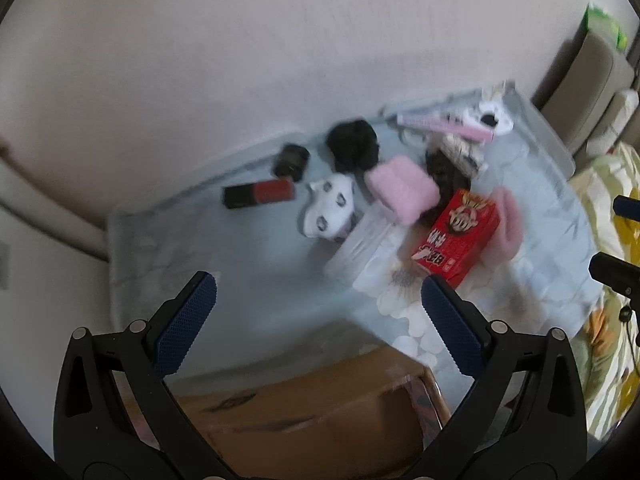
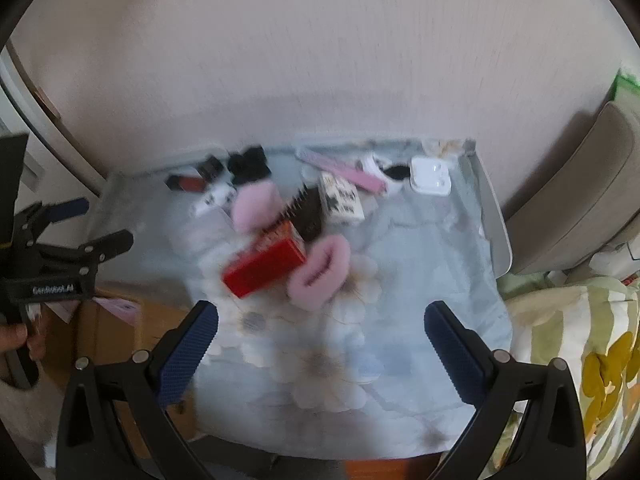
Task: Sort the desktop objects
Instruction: 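Grasp the clear plastic box with the left tool while the right tool grasps the pink fluffy hair tie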
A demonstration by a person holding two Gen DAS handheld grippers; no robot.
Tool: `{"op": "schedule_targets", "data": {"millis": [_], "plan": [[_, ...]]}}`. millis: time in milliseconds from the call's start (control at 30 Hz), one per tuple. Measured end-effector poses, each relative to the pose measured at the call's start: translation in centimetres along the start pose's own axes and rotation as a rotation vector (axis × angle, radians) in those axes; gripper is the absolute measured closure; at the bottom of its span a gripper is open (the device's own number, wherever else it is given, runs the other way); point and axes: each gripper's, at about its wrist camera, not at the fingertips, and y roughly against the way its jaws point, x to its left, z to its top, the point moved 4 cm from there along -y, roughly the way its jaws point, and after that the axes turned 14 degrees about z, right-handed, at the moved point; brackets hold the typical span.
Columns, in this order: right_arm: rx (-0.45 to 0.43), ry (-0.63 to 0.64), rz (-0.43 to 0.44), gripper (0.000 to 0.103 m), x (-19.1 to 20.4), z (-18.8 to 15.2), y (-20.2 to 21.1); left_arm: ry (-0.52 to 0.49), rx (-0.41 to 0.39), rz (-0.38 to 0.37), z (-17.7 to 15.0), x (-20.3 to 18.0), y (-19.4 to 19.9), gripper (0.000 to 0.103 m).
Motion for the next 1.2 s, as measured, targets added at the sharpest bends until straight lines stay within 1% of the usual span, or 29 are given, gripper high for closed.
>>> {"op": "schedule_targets", "data": {"millis": [133,200,300,400,467,600,667,700,733,767,800,833,867,900,933,1000,1100,1200], "plan": [[0.064,-0.005,-0.01,0.001,-2.0,-0.7,-3.0,-0.023,0.083,0.003,0.1,-1.3,-3.8,0.007],[0.084,-0.01,-0.001,0.001,-2.8,-0.9,-4.2,-0.021,0.125,-0.005,0.3,-1.6,-5.4,0.008],[0.106,-0.016,0.009,0.001,-3.3,-0.9,-5.7,-0.011,0.178,-0.013,0.4,-1.9,-7.1,0.008],[0.119,-0.013,0.024,0.001,-3.4,-0.9,-7.1,-0.01,0.22,-0.018,0.4,-2.3,-8.3,0.012],[0.128,-0.008,0.03,0.001,-3.3,-0.8,-8.0,-0.016,0.247,-0.023,0.3,-2.7,-9.0,0.02],[0.146,0.001,0.027,0.001,-3.6,-0.8,-10.1,-0.036,0.282,-0.016,-0.2,-3.4,-10.2,0.028],[0.142,0.003,0.027,0.001,-3.8,-0.6,-10.6,-0.041,0.297,-0.021,-0.6,-3.8,-10.7,0.041],[0.137,0.004,0.028,0.004,-3.9,-0.5,-10.9,-0.042,0.304,-0.023,-0.8,-3.9,-10.8,0.044],[0.132,0.003,0.03,0.006,-3.9,-0.3,-11.0,-0.044,0.308,-0.027,-0.9,-4.0,-11.0,0.051],[0.125,0.002,0.033,0.011,-4.0,-0.1,-11.0,-0.046,0.311,-0.027,-1.0,-4.1,-11.1,0.056],[0.12,0.0,0.036,0.016,-4.0,0.1,-11.1,-0.045,0.309,-0.028,-1.1,-4.2,-11.2,0.058],[0.114,-0.004,0.044,0.018,-4.1,0.3,-11.0,-0.04,0.305,-0.033,-1.1,-4.2,-11.2,0.06],[0.109,-0.009,0.055,0.024,-4.1,0.4,-11.0,-0.03,0.297,-0.046,-1.1,-4.2,-11.1,0.064],[0.105,-0.015,0.069,0.033,-4.1,0.6,-11.0,-0.016,0.293,-0.064,-1.1,-4.1,-11.1,0.067],[0.103,-0.019,0.081,0.038,-4.1,0.7,-11.0,-0.008,0.296,-0.07,-1.2,-4.1,-11.2,0.068],[0.104,-0.026,0.108,0.055,-3.9,0.8,-11.1,-0.003,0.295,-0.071,-1.3,-4.1,-11.3,0.069],[0.093,-0.025,0.112,0.066,-3.8,0.7,-10.8,0.012,0.293,-0.089,-1.6,-4.2,-11.4,0.072],[0.076,-0.035,0.117,0.072,-3.9,0.8,-10.1,0.02,0.274,-0.103,-1.8,-4.2,-10.9,0.074]]}}
